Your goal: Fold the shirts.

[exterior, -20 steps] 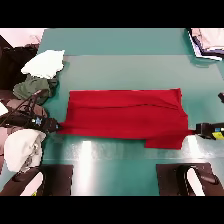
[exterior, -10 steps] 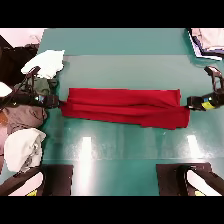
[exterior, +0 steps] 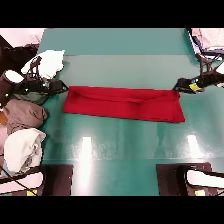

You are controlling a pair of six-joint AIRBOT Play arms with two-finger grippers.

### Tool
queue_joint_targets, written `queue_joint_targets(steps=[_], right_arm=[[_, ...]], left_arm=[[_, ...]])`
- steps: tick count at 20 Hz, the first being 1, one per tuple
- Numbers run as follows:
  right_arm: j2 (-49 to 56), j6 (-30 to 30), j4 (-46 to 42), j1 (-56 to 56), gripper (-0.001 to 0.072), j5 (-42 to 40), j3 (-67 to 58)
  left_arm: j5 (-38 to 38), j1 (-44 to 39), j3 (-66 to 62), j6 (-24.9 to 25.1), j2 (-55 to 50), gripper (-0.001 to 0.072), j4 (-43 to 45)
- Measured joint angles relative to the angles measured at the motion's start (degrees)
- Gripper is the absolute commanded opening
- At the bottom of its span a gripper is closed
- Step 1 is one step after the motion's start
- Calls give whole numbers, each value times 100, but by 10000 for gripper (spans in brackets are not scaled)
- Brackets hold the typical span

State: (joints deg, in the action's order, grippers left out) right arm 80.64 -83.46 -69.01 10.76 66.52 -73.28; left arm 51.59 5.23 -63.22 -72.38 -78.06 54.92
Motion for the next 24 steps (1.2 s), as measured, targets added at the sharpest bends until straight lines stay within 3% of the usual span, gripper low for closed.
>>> queue_joint_targets(steps=[2,3,5,6,7,8,9,14,20,23,24], right_arm=[[181,59,326,76,476,-61,-219],[223,140,448,133,476,-9,-282],[234,341,590,330,476,302,-280],[201,459,640,474,478,431,-197],[149,573,688,640,532,597,-70],[98,664,713,811,633,702,76],[59,750,732,994,645,745,243],[212,1370,1266,1812,644,975,1012],[855,2124,2081,1996,641,970,1252],[1097,2312,2286,1794,528,953,1272],[1139,2367,2302,1709,365,920,1279]], left_arm=[[9,4,-225,-2,-66,650,-24],[96,11,-334,-17,-81,583,-39],[433,4,-492,-17,-107,192,-92],[619,-2,-538,-15,-116,47,-107],[807,-4,-575,7,-120,28,-122],[984,-2,-599,24,-125,28,-131],[1128,-2,-616,35,-127,28,-144],[1602,-2,-647,68,-131,28,-216],[1906,-13,-647,70,-131,27,-415],[1937,-184,-647,68,-131,27,-426],[1904,-278,-647,68,-131,27,-426]])
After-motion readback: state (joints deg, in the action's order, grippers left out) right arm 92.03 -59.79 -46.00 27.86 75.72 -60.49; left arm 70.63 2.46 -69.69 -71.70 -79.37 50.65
